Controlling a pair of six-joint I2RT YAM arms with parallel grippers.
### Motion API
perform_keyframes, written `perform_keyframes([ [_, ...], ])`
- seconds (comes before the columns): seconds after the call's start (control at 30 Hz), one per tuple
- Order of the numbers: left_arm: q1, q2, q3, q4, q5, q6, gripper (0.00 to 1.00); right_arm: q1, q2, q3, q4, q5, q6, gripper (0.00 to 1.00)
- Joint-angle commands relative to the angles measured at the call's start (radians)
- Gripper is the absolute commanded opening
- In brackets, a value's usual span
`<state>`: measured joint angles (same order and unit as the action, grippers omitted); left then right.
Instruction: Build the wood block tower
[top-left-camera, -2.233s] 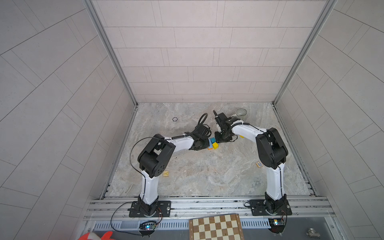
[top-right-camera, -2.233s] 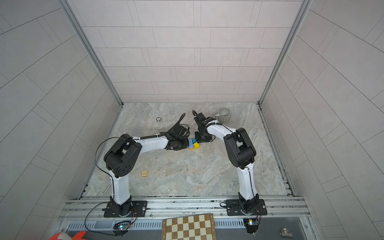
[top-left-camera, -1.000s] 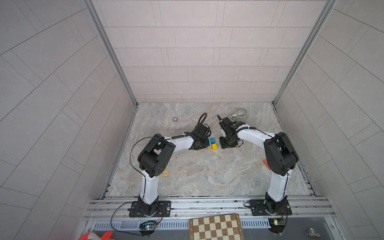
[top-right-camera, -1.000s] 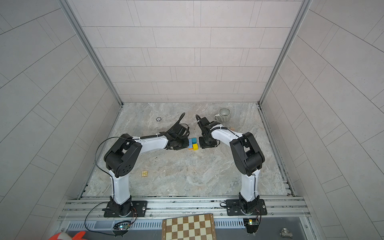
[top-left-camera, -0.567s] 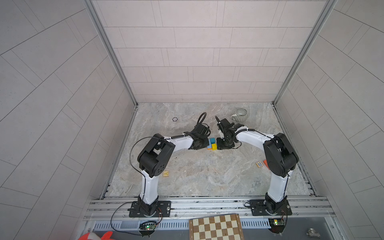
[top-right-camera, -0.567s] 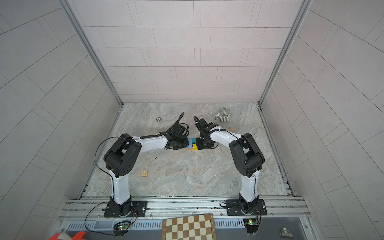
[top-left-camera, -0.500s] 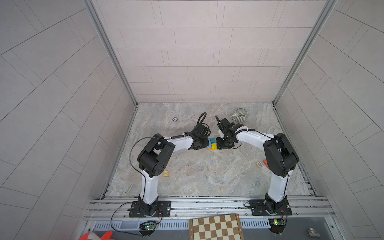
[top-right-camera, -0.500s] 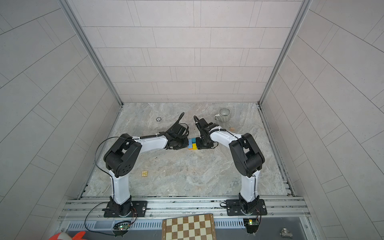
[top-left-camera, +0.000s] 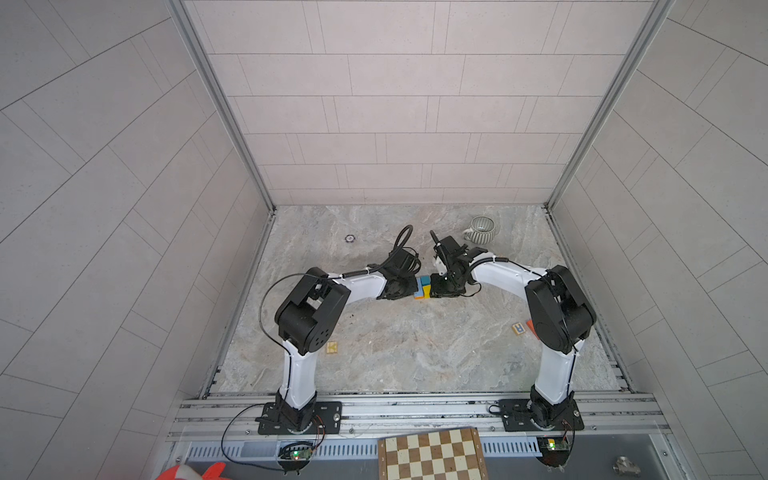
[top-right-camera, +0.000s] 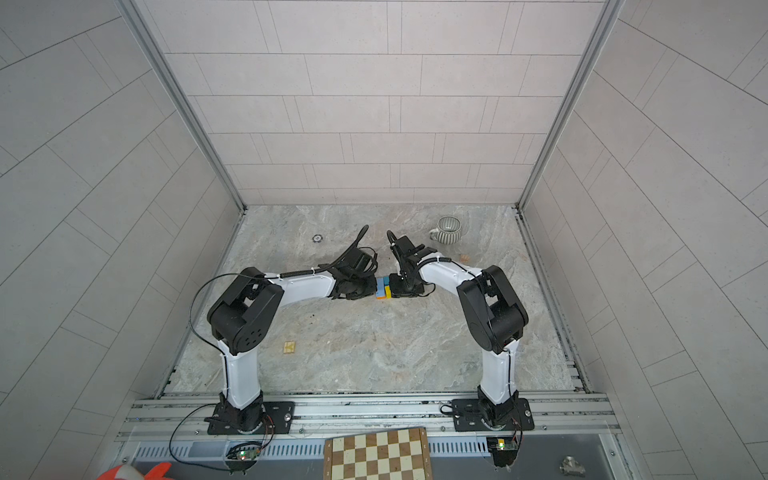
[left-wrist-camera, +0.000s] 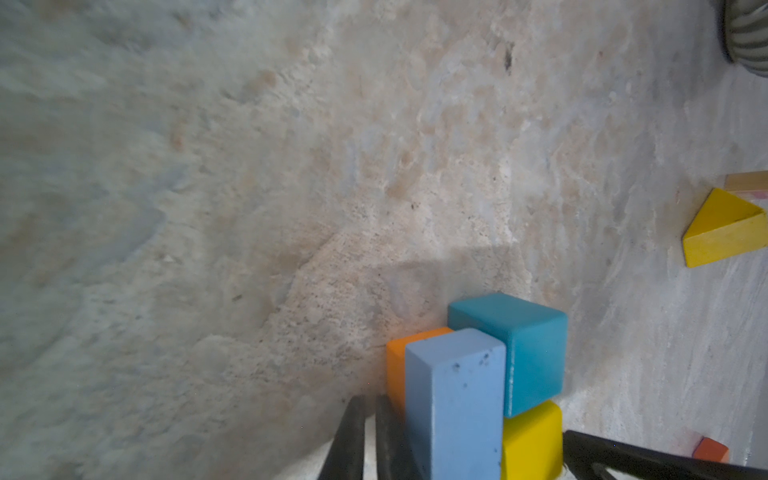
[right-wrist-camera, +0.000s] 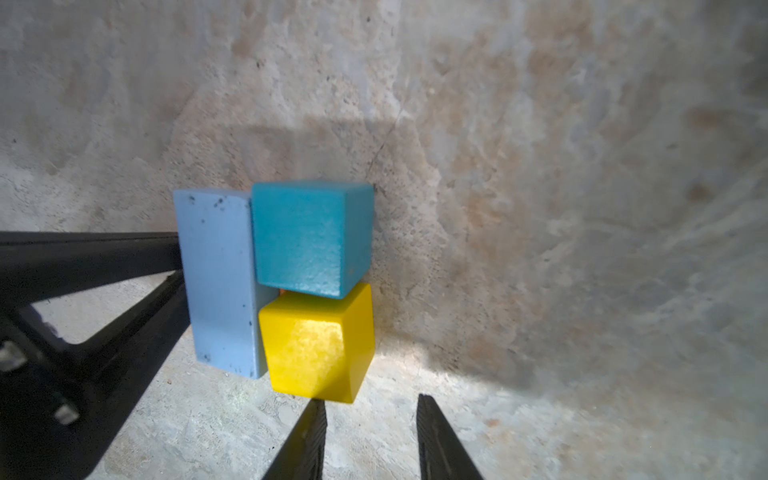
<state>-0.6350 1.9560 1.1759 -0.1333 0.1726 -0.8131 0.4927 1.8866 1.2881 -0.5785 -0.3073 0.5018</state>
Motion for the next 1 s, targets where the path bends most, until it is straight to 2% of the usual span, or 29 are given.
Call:
perform_keyframes([
  [0.0,0.002,-0.024,-0.002,-0.011,-0.004,0.005,0.13,0.001,0.007,0.016,-0.004,-0.007,0.005,0.38],
  [0.17,0.003,-0.050,0.000,-0.026,-0.009,0.018,0.15,-0.002,-0.044,0.003,-0.005,-0.012,-0.002,0.38],
  [0.3,0.005,-0.092,-0.005,-0.055,-0.031,0.038,0.25,-0.013,-0.128,-0.022,-0.007,0.012,-0.001,0.39],
  [0.4,0.005,-0.144,-0.014,-0.088,-0.053,0.054,0.45,-0.026,-0.191,-0.038,-0.020,0.028,-0.002,0.42],
  [0.5,0.009,-0.210,-0.033,-0.122,-0.081,0.066,0.58,-0.037,-0.246,-0.057,-0.053,0.058,-0.012,0.46],
  [0.73,0.009,-0.404,-0.118,-0.201,-0.167,0.083,0.98,-0.096,-0.420,-0.172,-0.126,0.177,-0.004,0.55],
  [0.97,0.008,-0.551,-0.238,-0.222,-0.190,0.083,1.00,-0.206,-0.588,-0.313,-0.175,0.270,0.034,0.67],
])
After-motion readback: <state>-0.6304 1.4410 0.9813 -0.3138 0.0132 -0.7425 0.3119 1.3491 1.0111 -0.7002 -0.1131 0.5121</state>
